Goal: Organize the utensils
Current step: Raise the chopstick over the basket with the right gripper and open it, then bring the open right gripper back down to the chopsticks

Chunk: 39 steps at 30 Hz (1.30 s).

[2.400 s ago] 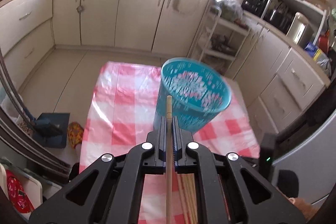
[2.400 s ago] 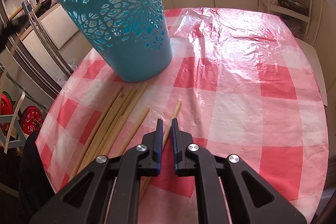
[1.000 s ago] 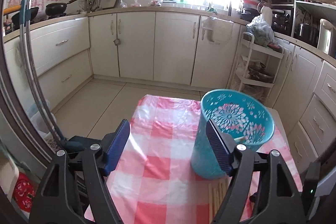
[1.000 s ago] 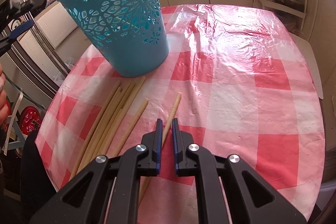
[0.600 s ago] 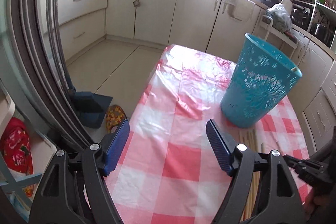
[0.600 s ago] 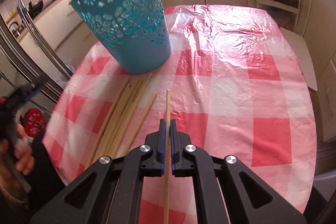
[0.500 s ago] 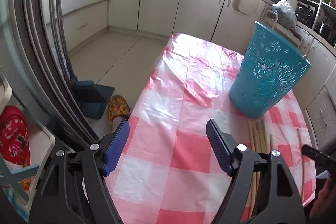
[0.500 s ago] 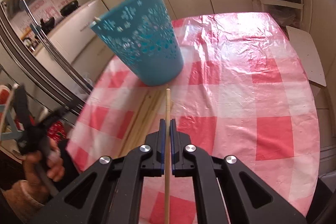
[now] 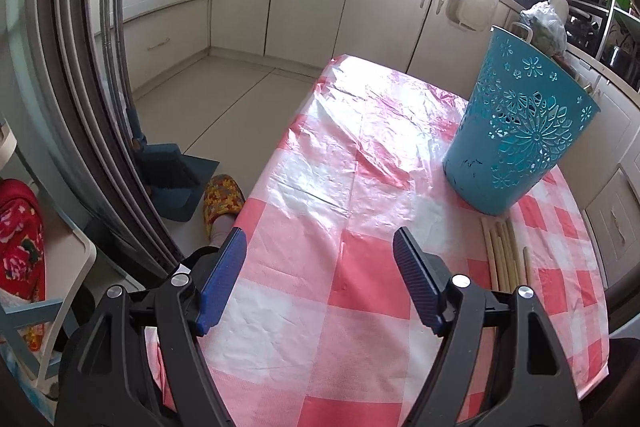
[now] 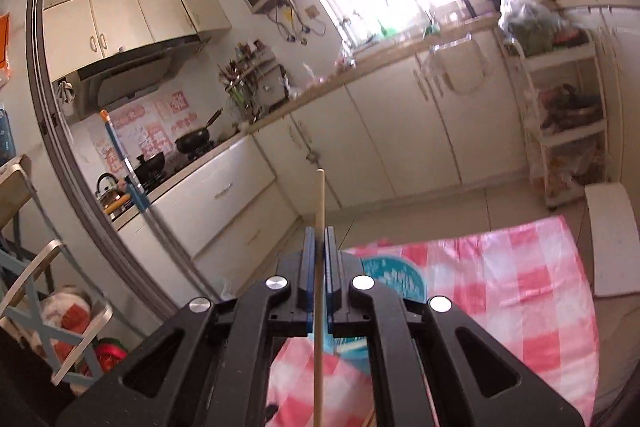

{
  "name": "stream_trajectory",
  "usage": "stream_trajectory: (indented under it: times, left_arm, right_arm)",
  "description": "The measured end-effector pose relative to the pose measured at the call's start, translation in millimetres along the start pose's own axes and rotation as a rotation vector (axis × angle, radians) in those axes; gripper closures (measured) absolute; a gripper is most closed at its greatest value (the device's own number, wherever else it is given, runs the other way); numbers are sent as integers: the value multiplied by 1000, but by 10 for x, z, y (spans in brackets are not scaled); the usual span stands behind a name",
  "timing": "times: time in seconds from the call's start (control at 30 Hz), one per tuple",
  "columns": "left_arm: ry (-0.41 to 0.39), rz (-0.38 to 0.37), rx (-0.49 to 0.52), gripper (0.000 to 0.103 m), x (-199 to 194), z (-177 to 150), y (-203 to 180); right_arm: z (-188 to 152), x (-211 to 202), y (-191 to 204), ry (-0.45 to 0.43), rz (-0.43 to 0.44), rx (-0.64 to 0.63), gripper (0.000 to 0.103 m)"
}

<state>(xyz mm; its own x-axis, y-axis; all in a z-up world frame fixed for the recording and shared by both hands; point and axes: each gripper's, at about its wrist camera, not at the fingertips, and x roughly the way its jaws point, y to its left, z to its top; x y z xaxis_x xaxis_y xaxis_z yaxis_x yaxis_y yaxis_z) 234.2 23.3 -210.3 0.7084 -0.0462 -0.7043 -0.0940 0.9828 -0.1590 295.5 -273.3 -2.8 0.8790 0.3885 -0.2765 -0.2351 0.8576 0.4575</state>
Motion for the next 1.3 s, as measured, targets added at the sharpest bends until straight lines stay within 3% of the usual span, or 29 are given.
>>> stream_trajectory:
  times: [0.1,0.23,0.33,0.57,0.7,0.83,0.93,1.0,1.07,1.2,1.3]
  left_arm:
    - [-37,11,5,29,-27,-11,20]
    - [-54,20,-3,27,-9,-35,71]
    - [-55,19,1,27,14,-40,92]
    - [-43,5,-21,26,62,-34,141]
    - [-53,9,-28,25,50,-38,164]
    - [-58,21,-30,25,47,-47,172]
    - [-61,24,-30,25,36,-50,179]
    - [-63,23,-31,25,29,-52,177]
    - [-62,22,-30,25,25,-57,172]
    - [-58,22,-16,24,25,-78,130]
    - [-59,27,12,24,8,-107,92]
  right_arm:
    - [148,293,77,-98,-99,-34,98]
    - [94,648,71,-163,-219,-59,98]
    - [-47,800,10,-151,-266,-58,98]
    - [-253,850,-42,-68,-271,-92,98]
    - [-308,749,-14,-35,-255,-119,97]
    - [-299,340,88,-85,-230,-138,95]
    - [-410,-118,132,-123,-239,-148,84]
    - [-613,-316,90,-80,-266,-152,79]
    - [-943,-355,-28,44,-299,-139,79]
    - [-1671,-89,-375,354,-352,-52,80]
    - [-1951,144,-491,456,-369,-20,80]
